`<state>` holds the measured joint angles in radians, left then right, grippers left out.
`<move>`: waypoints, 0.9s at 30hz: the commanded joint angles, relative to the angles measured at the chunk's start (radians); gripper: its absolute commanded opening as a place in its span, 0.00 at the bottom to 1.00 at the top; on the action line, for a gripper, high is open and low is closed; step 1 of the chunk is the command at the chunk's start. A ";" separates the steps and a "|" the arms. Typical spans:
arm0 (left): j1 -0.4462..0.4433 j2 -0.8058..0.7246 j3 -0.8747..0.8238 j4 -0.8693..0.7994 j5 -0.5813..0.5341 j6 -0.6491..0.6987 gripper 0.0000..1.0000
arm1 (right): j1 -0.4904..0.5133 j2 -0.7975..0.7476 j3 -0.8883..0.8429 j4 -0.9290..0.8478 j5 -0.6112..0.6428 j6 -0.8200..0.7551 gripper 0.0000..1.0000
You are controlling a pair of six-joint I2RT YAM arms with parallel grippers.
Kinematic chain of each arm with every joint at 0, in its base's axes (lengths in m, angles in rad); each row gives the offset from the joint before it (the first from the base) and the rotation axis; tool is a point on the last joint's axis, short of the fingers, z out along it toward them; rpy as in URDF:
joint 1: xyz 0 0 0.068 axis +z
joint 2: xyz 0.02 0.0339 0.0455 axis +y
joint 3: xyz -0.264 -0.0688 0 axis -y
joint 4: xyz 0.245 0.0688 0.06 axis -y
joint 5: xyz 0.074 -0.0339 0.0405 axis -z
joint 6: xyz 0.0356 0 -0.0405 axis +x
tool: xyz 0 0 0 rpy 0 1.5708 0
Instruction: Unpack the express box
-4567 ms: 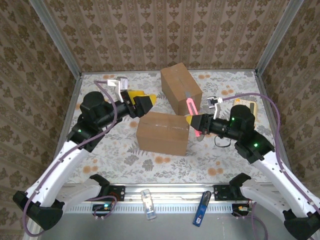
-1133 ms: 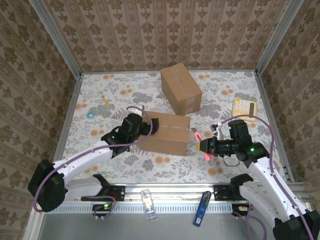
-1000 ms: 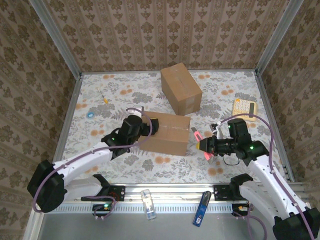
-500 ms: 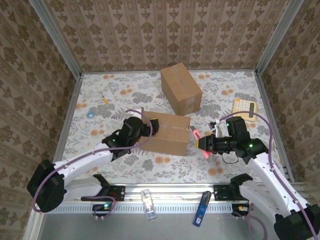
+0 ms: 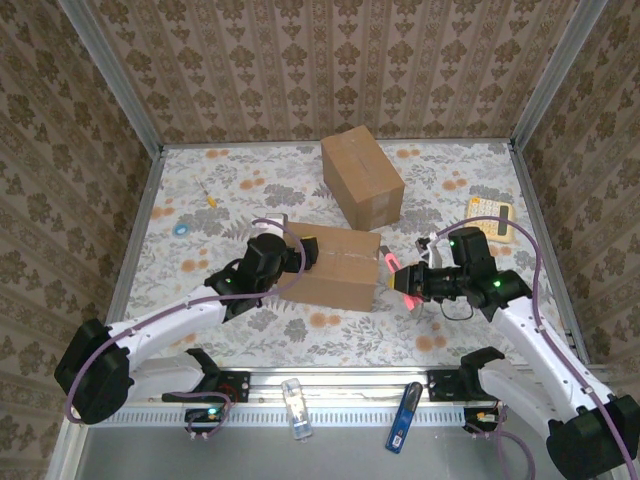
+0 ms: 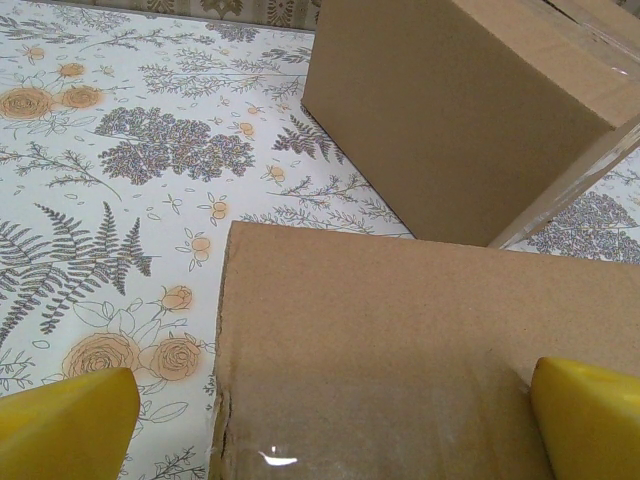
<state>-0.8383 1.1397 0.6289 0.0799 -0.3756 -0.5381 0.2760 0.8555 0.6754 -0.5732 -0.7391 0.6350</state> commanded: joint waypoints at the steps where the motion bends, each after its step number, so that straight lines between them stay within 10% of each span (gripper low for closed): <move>1: -0.008 0.038 -0.023 -0.117 -0.016 0.017 1.00 | 0.007 0.008 0.030 0.028 0.007 -0.003 0.00; 27: -0.008 0.038 -0.026 -0.114 -0.016 0.013 1.00 | 0.007 0.005 0.015 0.030 -0.001 0.010 0.00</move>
<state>-0.8429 1.1397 0.6289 0.0799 -0.3805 -0.5381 0.2760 0.8577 0.6754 -0.5644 -0.7101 0.6331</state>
